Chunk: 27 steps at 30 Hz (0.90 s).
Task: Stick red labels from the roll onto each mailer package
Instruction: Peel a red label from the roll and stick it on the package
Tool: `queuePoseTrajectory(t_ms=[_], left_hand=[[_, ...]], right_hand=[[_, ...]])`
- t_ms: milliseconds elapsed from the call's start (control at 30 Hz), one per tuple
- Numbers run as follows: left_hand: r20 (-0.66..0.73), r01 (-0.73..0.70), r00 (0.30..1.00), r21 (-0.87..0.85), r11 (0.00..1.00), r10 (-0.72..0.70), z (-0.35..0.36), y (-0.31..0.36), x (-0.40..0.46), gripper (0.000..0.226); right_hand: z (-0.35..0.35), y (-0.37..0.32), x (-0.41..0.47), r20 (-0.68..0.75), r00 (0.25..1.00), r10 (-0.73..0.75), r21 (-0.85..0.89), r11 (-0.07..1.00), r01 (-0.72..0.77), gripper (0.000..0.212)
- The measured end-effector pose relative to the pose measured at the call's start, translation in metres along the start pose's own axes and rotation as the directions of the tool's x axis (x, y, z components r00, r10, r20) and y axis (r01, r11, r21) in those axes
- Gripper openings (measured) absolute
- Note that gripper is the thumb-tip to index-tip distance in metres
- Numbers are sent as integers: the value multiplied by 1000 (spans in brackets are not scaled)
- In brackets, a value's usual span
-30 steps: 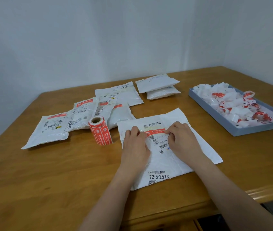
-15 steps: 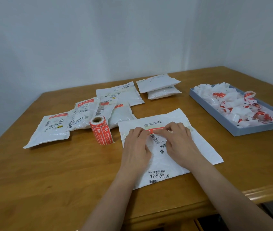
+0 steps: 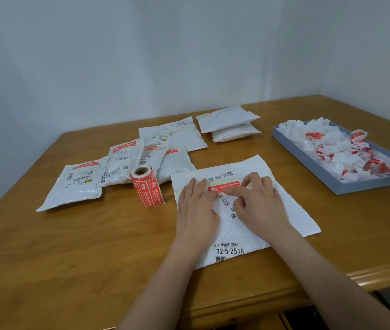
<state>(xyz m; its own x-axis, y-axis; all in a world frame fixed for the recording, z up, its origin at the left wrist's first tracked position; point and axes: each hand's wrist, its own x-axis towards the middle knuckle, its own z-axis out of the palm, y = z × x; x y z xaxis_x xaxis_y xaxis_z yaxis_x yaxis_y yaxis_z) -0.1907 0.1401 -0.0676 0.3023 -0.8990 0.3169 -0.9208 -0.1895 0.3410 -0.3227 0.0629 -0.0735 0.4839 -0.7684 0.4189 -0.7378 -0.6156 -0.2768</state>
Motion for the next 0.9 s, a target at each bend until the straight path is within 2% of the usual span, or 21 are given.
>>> queuePoseTrajectory(t_ms=[100, 233, 667, 900], left_hand=[[75, 50, 996, -3, 999, -50, -3, 2, 0, 52], [109, 91, 990, -39, 995, -86, -6, 3, -1, 53], [84, 147, 987, -179, 973, -134, -4, 3, 0, 53], [50, 190, 981, -149, 970, -185, -5, 4, 0, 47]], right_hand=[[-1, -2, 1, 3, 999, 41, -1, 999, -41, 37], [-4, -1, 3, 5, 995, 101, 38, 994, -101, 32], [-3, 2, 8, 34, 984, 173, 145, 974, -176, 30], [-1, 8, 8, 32, 983, 180, 112, 977, -183, 22]])
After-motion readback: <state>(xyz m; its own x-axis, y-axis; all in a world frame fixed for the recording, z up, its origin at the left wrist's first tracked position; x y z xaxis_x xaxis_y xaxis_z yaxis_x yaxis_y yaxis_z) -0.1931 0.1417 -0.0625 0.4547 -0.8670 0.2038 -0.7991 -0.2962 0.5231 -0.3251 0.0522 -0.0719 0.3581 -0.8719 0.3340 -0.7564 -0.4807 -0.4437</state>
